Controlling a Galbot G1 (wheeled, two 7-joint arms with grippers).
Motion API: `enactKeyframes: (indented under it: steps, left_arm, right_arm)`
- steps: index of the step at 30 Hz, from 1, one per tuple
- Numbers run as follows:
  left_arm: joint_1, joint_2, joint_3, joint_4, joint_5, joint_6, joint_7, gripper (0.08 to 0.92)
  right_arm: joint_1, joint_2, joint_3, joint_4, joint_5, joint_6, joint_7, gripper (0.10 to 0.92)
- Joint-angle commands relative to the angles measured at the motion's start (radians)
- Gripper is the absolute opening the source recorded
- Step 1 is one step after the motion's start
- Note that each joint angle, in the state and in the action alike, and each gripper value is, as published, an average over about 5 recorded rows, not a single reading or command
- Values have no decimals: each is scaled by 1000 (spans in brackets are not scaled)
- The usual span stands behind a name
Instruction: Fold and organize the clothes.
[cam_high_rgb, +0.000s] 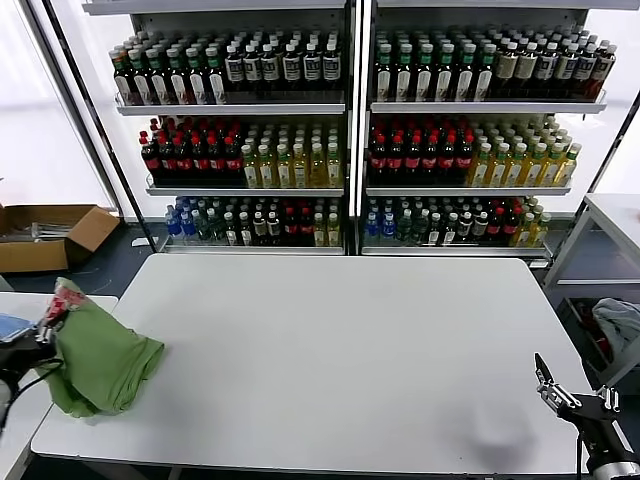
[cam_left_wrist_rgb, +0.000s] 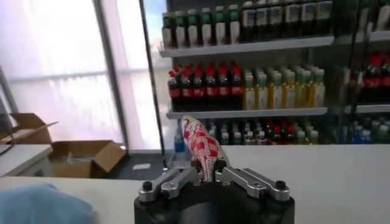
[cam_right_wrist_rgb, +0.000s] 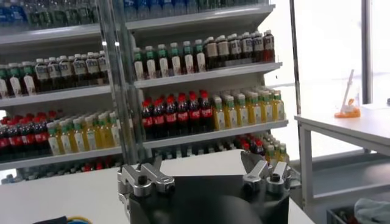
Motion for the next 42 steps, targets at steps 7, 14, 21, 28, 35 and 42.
enactKeyframes:
  steps: [7,14,21,28,35,42]
  left_arm:
    - [-49,-294,789,-191,248,-12,-206,145]
    - [-155,-363,938,-71,198,14,-272,145]
    - [-233,-423,983,-36,12,3,-312,189]
    - [-287,-451,998,-3,-24,-68,-302,384]
    - [-233,-418,885,-142,-60,-35,-228,574]
    - [-180,-315,577,-229,54,-33,-115,780]
  right_arm:
    - [-19,-5,22,24,11,-4,2,823]
    - [-28,0,14,40,-1,-16,4,823]
    - [-41,-3,-18,52,-40,-26,4,823]
    - [-28,-11,-129,77,-141,-49,7,823]
    - [39,-46,-339,84,-247,-115,30,823]
    - [256,-89,-734,9,-228,-269,126,823]
